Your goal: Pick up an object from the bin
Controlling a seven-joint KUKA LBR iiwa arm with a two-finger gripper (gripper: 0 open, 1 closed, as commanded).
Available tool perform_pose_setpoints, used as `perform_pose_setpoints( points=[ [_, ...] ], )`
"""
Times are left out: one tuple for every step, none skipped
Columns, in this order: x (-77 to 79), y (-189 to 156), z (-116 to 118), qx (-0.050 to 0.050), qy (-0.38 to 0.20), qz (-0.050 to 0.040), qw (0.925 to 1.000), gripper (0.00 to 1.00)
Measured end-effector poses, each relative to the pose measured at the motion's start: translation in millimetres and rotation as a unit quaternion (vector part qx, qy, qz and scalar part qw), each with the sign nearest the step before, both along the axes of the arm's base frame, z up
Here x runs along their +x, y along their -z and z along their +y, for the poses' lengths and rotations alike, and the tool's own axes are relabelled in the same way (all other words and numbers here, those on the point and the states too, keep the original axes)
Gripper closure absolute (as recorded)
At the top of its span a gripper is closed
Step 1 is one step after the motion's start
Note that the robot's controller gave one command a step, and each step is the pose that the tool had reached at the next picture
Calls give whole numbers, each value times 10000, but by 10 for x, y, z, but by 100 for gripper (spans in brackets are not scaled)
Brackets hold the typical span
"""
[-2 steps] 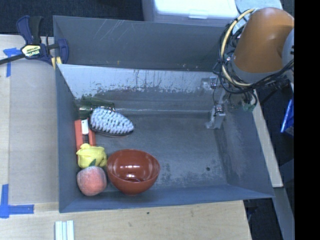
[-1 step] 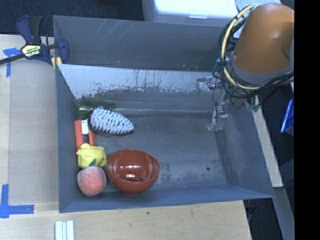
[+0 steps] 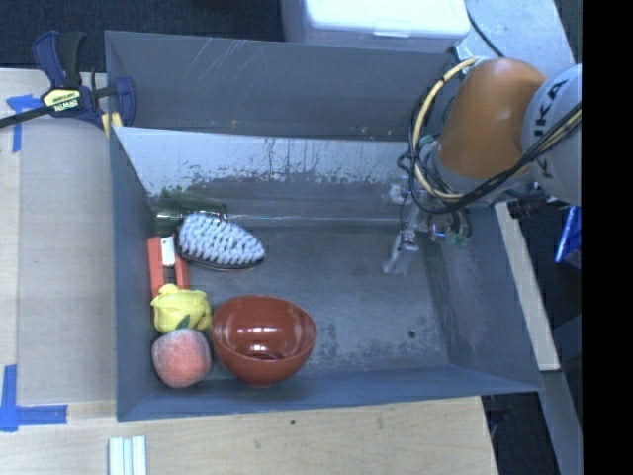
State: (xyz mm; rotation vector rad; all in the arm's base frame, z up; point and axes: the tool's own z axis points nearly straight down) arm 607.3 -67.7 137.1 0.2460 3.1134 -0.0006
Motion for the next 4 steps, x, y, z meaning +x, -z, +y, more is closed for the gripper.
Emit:
perform_pose_setpoints(
  points=[
    [-10,259,57,-5,-12,29,10000,0],
    [-340,523,-156,-37,-1601,27,9871,0],
    [17,668,105,22,591,-30,9982,0],
    [-182,662,-28,-11,-61,-13,10000,0]
  ],
)
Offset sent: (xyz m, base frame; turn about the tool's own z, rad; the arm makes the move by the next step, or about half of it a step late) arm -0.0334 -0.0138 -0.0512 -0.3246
